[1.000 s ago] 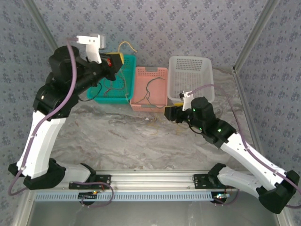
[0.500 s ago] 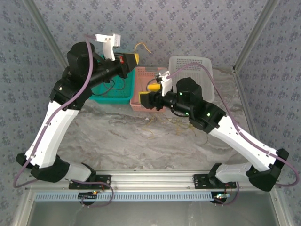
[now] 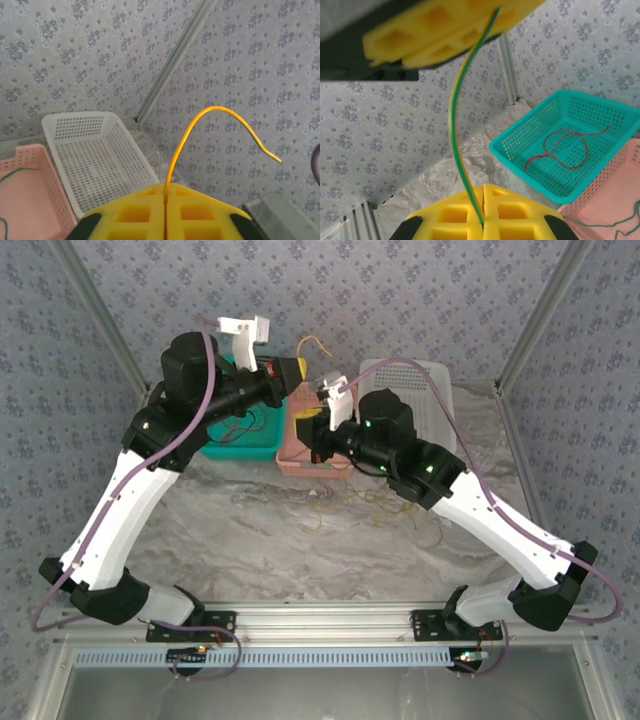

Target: Untangle the cables

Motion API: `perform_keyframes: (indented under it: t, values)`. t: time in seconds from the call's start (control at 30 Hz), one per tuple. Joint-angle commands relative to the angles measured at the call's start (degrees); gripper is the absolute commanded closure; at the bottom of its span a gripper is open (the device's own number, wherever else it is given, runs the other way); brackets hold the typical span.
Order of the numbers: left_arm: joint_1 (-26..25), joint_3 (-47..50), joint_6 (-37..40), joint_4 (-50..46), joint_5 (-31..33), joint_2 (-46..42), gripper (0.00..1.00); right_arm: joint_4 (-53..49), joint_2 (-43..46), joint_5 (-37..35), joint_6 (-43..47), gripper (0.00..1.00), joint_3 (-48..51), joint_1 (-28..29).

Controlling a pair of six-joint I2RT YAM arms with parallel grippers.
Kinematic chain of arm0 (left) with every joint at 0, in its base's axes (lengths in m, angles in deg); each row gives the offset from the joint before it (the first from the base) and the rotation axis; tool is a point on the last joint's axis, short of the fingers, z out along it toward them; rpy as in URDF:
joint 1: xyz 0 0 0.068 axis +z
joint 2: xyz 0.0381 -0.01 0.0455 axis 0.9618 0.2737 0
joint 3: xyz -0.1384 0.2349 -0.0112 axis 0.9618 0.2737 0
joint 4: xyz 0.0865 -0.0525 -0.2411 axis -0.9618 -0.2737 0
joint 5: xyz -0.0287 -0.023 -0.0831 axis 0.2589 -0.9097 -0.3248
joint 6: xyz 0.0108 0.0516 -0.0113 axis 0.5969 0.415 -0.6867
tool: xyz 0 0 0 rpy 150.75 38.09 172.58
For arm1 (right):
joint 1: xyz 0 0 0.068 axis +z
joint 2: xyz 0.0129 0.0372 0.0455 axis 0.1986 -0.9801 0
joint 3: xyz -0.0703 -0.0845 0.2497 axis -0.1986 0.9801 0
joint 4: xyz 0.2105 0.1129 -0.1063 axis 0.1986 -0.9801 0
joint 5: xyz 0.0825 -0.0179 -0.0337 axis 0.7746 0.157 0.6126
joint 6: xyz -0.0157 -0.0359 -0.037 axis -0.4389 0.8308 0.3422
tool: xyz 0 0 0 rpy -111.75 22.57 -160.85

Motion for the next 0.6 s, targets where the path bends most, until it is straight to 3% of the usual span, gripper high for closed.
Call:
perform_keyframes:
  t: [0.0, 0.03, 0.2, 0.43, 0.57]
  values:
    - [0.13, -1.86, -2.21, 3.83, 1.34, 1.65, 0.35, -3.62, 0.89, 0.44, -2.58, 1.0, -5.19, -2.71]
    - [0.13, -3.65, -2.55, 3.55, 1.48, 2.59, 0.21, -4.54, 0.78, 1.65, -3.84, 1.0, -6.1, -3.9]
    - [0.21, -8.66, -3.41, -0.62, 9.18, 3.35, 0.01, -10.92, -1.08, 6.05, -8.42, 1.0, -14.05, -10.51]
    - [0.71, -0.32, -4.08, -5.87, 26.03, -5.29, 0.01, -17.91, -5.88, 13.15, -12.17, 1.0, -27.18, -23.6]
    - [0.84, 11.17, -4.41, -5.66, 28.68, -11.48, 0.01, -21.9, -11.17, 17.51, -13.85, 1.0, -38.0, -30.15]
